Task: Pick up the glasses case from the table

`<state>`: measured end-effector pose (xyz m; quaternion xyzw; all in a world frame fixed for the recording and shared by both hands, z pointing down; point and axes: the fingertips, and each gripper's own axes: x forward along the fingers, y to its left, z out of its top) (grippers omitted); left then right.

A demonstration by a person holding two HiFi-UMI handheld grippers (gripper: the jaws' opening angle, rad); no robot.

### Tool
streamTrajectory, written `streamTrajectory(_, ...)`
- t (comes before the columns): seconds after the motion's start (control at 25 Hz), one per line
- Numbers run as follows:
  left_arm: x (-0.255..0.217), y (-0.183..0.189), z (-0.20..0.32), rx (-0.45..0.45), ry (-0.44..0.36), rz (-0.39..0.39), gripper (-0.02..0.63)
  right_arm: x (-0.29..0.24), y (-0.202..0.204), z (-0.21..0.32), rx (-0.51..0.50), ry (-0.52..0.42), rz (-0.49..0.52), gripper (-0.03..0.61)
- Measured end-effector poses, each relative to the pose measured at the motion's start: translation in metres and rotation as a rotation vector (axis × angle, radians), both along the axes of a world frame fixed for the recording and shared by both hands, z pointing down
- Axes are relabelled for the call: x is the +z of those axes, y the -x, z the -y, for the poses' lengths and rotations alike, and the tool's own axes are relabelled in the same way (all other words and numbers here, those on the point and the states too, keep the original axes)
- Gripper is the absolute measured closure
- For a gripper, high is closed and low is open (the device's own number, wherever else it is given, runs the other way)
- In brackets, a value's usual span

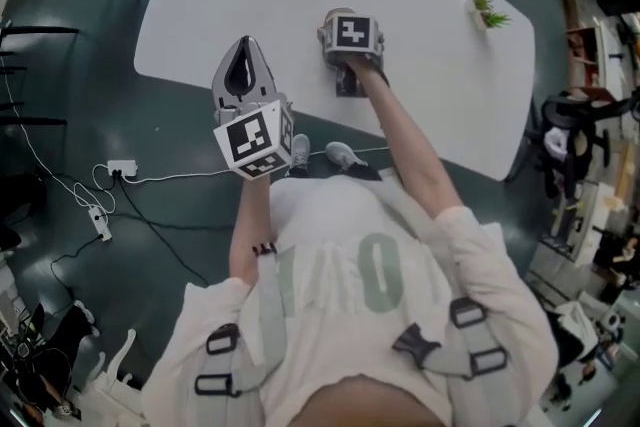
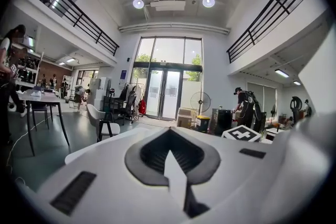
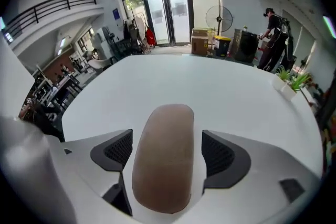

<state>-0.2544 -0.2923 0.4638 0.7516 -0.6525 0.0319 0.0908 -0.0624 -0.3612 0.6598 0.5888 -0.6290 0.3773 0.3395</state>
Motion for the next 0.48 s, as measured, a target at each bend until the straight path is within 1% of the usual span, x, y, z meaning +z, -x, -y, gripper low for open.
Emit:
streamTrajectory(0.12, 0.003, 0.013, -0.004, -0.029, 0.009, 0.000, 0.611, 0.017, 0.011, 0.001, -0.006, 0.074, 0.013, 0.196)
streamTrajectory(0.2, 0.004, 0.019, -0.007, -0.044, 0.015, 0.001, 0.611, 0.026, 0.014, -0.001, 0.014, 0.121, 0.033, 0.196)
streamTrajectory(0.32, 0.006, 0.023, -0.011, -0.060, 0.021, 0.003, 0.611, 0.038, 0.012, -0.007, 0.035, 0.185, 0.010, 0.196)
streamTrajectory(0.4, 0.006, 0.024, -0.013, -0.067, 0.021, 0.005, 0.611, 0.043, 0.011, -0.010, 0.028, 0.206, -0.011, 0.196)
streamTrajectory(0.48, 0.006, 0.025, -0.013, -0.072, 0.022, 0.008, 0.611, 0.046, 0.013, -0.009, 0.015, 0.211, -0.011, 0.196)
